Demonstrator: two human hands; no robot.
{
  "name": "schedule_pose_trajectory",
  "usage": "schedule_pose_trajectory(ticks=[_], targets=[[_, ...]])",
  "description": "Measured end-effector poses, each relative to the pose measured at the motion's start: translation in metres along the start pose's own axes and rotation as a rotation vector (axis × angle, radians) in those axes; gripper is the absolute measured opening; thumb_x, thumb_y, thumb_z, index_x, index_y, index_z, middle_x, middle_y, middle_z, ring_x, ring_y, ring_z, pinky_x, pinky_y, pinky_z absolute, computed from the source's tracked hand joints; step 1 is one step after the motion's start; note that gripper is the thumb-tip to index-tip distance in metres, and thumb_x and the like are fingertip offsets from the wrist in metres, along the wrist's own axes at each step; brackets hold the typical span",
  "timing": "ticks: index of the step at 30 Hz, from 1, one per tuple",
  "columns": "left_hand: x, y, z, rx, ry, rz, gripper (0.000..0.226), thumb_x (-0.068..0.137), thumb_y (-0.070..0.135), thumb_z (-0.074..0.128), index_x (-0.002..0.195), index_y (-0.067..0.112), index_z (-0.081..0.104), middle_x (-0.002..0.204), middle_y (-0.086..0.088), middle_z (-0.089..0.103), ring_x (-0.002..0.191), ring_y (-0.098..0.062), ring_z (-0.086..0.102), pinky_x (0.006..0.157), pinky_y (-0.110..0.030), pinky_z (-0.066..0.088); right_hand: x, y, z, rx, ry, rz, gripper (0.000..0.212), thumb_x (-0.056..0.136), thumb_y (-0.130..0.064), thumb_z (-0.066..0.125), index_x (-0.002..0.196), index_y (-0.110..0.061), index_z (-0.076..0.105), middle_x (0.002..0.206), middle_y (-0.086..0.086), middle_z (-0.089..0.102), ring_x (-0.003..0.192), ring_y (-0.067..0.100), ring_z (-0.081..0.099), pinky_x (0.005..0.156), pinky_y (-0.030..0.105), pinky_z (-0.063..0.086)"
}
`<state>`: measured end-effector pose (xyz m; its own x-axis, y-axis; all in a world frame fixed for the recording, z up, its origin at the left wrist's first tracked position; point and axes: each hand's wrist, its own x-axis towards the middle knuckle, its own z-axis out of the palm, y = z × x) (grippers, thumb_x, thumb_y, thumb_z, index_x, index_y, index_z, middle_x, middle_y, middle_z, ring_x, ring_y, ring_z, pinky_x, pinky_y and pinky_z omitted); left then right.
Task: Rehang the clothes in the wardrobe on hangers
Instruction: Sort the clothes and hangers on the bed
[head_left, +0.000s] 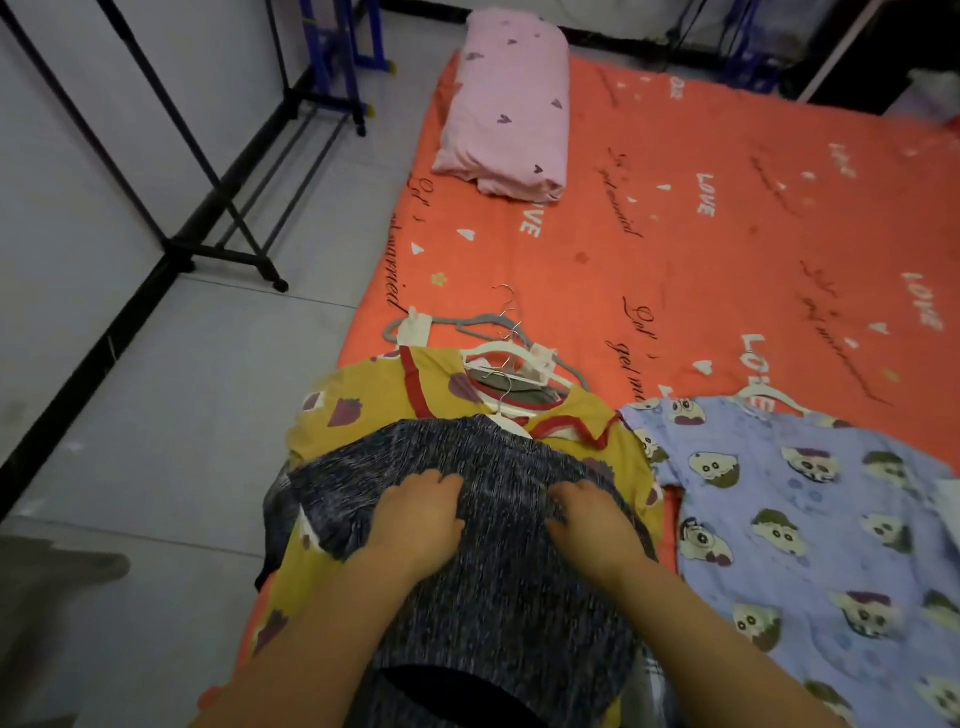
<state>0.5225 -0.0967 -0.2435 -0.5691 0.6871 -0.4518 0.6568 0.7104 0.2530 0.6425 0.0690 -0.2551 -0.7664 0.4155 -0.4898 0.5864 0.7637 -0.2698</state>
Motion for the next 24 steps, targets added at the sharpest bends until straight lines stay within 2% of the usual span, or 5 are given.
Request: schedule_pose_trajectory(ticks=[7,13,17,24], targets=[[0.048,-0.016,0.034,-0.029,0.044,-0.021,0.056,0.095,0.035,0.049,0.144,0.02,0.027,0.137,-0.001,0.041,0.124,-0.021,0.041,0.1,-0.037,0.038,0.1,0.002,0.016,0.04,0.081,-0.036,0.04,0.094,-0.026,0.053,0.131,-0.012,0.048,0.128,0.012,0.051,0.116,0.03,0.048,0.095,0.039,0.042],[0.079,-0.022,0.063,-0.082,0.044,-0.061,0.054,0.096,0.033,0.045,0.145,0.022,0.025,0.14,0.002,0.038,0.127,-0.018,0.037,0.103,-0.034,0.035,0.164,0.008,0.035,0.084,0.103,-0.061,0.041,0.095,-0.02,0.049,0.136,-0.013,0.044,0.133,0.013,0.047,0.119,0.031,0.045,0.097,0.039,0.039],[0.091,-0.024,0.071,-0.12,0.065,-0.062,0.054,0.097,0.033,0.044,0.146,0.022,0.025,0.141,0.003,0.037,0.127,-0.017,0.036,0.104,-0.032,0.033,0.18,0.012,0.045,0.104,0.114,-0.037,0.038,0.096,-0.016,0.046,0.134,-0.012,0.046,0.128,0.013,0.048,0.116,0.032,0.046,0.091,0.042,0.043],[0.107,-0.016,0.059,-0.121,0.129,-0.028,0.052,0.097,0.03,0.043,0.145,0.021,0.026,0.141,0.003,0.039,0.127,-0.016,0.036,0.105,-0.031,0.033,0.175,0.012,0.041,0.127,0.124,-0.026,0.039,0.089,-0.013,0.056,0.127,-0.014,0.05,0.117,0.012,0.05,0.104,0.034,0.053,0.081,0.041,0.046]])
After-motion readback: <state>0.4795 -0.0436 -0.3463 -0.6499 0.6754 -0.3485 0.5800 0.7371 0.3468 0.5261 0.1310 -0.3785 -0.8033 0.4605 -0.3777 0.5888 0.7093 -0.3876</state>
